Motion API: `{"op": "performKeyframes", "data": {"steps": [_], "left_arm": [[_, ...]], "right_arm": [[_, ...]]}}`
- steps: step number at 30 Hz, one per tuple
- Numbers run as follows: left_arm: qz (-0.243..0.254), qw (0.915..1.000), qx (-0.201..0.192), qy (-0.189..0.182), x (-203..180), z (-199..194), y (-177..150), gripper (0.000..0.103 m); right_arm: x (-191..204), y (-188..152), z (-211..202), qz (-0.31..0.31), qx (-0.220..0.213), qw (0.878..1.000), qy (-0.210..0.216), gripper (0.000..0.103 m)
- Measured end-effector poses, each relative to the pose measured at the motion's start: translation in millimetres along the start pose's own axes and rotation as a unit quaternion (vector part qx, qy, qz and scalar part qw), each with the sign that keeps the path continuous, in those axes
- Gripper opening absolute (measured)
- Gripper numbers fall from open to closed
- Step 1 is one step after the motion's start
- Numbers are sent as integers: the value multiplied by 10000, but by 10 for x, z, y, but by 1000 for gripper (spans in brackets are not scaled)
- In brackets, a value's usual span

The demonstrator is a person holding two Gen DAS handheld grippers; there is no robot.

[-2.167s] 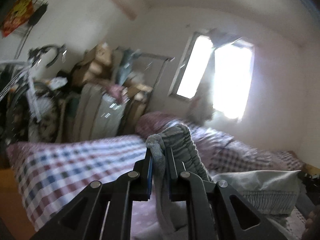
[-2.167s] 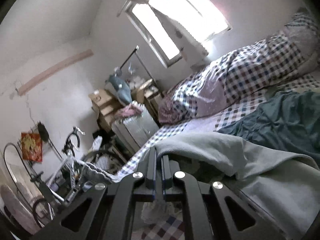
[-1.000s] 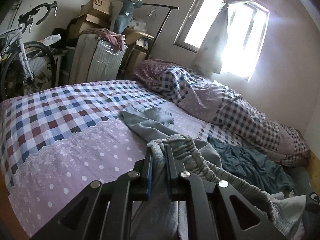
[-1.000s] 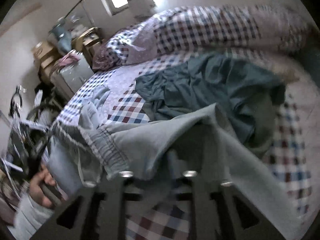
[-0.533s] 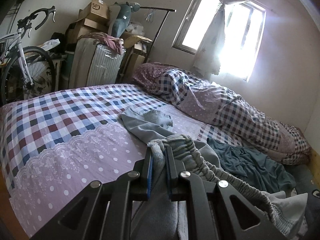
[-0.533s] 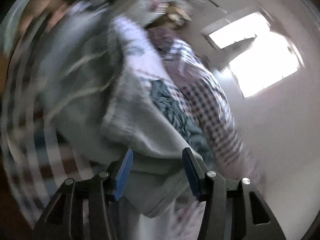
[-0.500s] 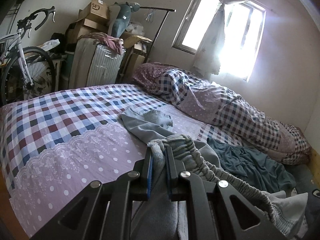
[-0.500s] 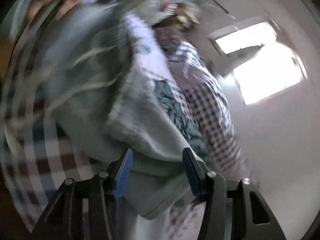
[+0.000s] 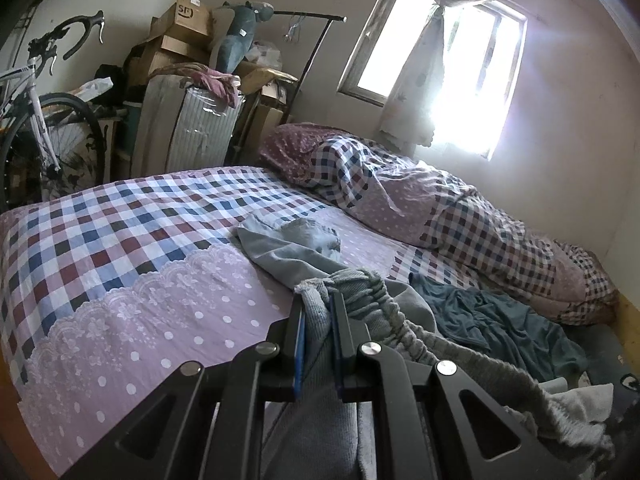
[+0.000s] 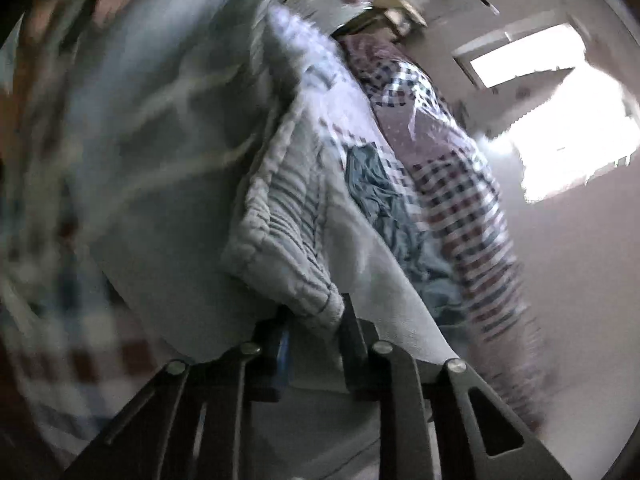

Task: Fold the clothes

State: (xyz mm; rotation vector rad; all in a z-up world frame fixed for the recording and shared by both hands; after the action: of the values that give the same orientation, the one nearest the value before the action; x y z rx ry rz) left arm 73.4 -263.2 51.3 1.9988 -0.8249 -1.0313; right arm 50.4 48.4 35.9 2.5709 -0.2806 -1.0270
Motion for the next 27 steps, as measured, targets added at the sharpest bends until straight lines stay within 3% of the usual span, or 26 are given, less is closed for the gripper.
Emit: {"op": "performKeyframes", "data": {"steps": [3, 7, 10, 13, 15, 18, 19, 20, 21, 27], "left_arm": [[13, 10000, -5, -19, -2, -12, 1, 10], [19, 10000, 36, -1, 5, 1, 1, 10], [46, 10000, 61, -7, -1, 3, 1, 10], [83, 9999, 64, -22, -16, 2, -1, 10], [101, 9999, 69, -17, -24, 10, -3, 10], [99, 9999, 85, 2, -26, 20, -1, 10], [95, 9999, 88, 8, -26, 22, -1, 10], [99, 9999, 86, 16, -30, 23, -2, 10], [106, 9999, 84, 25, -35, 24, -4, 10], [132, 9999, 70, 72, -57, 30, -12, 10]], "right_arm": [[-306, 180, -253, 967, -491, 9914, 726, 15], [-735, 376, -347, 2096, -924, 9615, 1518, 13], [-1101, 359, -79, 3064, -743, 9259, 2081, 13], [-1319, 218, 246, 3598, -280, 9143, 1840, 17], [-1396, 175, 349, 3724, -222, 9119, 1709, 18], [-1462, 130, 398, 3808, -230, 9104, 1601, 30], [-1473, 126, 383, 3787, -242, 9130, 1501, 39], [-1484, 125, 360, 3749, -247, 9167, 1361, 51], [-1501, 128, 350, 3679, -290, 9216, 1204, 54], [-1382, 137, 201, 2843, -381, 9572, 395, 58]]}}
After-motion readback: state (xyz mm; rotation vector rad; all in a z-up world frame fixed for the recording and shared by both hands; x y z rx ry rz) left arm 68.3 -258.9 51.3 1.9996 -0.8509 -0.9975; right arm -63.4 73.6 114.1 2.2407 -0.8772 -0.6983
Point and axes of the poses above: each gripper's, at about its wrist camera, not at the fingertips, and z roughly the way its jaws point, x to its left, y to its top, the point moved 1 cm from there along z, roughly the way its jaws point, and after that the axes turned 1 degree about -z, right-handed, at the moved point
